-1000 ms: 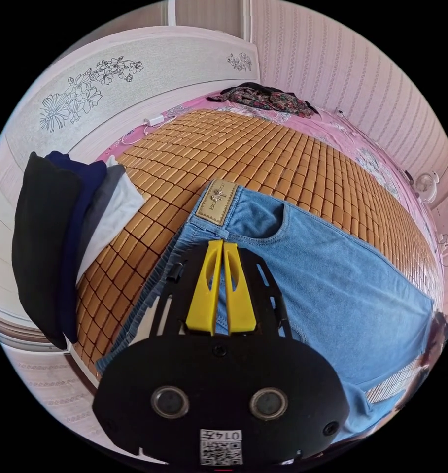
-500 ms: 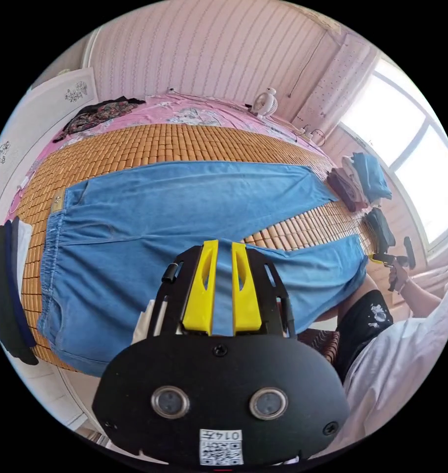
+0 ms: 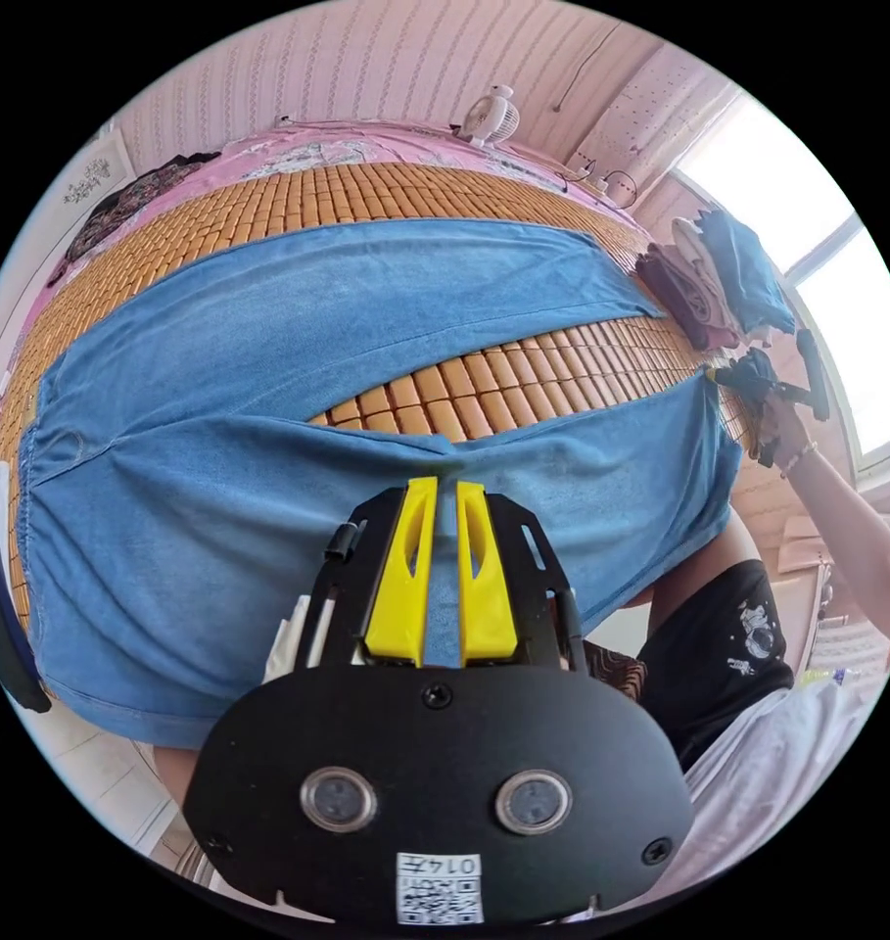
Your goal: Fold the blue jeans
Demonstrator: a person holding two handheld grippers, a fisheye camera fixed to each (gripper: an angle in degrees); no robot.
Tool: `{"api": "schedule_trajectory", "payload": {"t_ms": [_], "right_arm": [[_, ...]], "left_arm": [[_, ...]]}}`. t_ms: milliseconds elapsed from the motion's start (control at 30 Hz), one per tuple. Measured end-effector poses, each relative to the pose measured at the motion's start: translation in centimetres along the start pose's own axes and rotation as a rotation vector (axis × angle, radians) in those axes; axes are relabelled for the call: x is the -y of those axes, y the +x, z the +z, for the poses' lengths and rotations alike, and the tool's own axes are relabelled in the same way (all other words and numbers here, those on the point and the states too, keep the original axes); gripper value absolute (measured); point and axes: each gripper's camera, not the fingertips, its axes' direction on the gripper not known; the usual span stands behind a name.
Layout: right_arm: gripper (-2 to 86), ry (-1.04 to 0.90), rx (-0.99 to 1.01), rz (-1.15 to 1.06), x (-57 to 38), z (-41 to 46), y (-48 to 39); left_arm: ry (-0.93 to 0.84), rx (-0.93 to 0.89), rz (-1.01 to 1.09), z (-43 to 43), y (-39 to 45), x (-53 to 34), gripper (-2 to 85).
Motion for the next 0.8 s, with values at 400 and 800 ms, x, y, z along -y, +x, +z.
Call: {"api": "schedule_trajectory", "payload": {"t_ms": [400,800], "right_arm": [[8.2,0.046,0.108,0.198,8.3,3.4,3.5],[2.2,0.101,0.11,0.173,9.3,5.3,5.4]], "left_arm": [[0.081,0.062,0.0,-0.6,-2.4,4.0,4.7],[0.027,0.018,-0.053,0.7,-7.2,4.7,4.2]]}}
